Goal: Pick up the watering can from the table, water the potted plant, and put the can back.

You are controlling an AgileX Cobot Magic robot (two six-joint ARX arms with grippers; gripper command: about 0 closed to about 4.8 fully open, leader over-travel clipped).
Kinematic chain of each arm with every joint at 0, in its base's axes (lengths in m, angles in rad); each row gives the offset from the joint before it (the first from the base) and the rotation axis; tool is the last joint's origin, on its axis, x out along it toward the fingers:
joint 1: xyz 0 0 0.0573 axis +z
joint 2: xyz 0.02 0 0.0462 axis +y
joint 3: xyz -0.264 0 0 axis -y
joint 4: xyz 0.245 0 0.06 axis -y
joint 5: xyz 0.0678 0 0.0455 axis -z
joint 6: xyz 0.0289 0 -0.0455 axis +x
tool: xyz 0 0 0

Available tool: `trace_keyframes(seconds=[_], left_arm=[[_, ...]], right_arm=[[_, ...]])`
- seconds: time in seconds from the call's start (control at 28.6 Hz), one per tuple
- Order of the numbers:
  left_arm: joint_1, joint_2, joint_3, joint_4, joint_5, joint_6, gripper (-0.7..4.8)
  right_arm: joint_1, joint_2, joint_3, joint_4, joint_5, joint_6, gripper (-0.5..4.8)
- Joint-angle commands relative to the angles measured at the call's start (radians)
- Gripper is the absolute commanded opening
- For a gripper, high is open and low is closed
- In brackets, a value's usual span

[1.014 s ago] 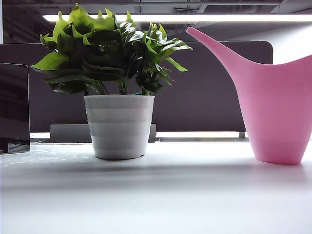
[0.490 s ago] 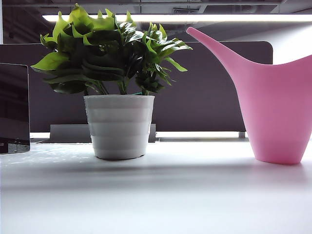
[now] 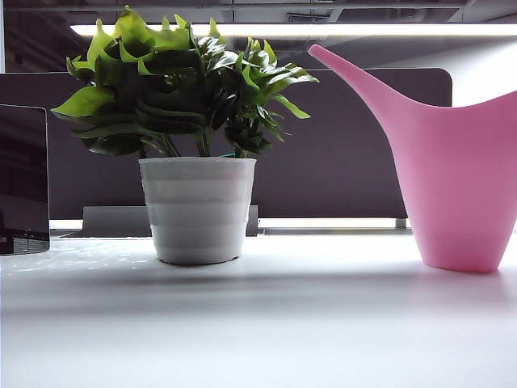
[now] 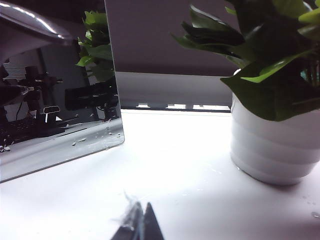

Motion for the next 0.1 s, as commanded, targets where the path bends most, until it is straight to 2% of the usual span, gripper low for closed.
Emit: trace_keyframes(seconds=[0.03,0.1], left_arm=[[0.000,0.001,0.001,0.012,0.003,-0.003,-0.05],[0.000,0.001,0.001,0.012,0.003,-0.003,-0.05]], right_arm=[[0.001,-0.001,-0.006,0.017,0.004,-0.002,-0.02],[0.001,-0.001,-0.006,0.017,0.004,-0.002,-0.01]])
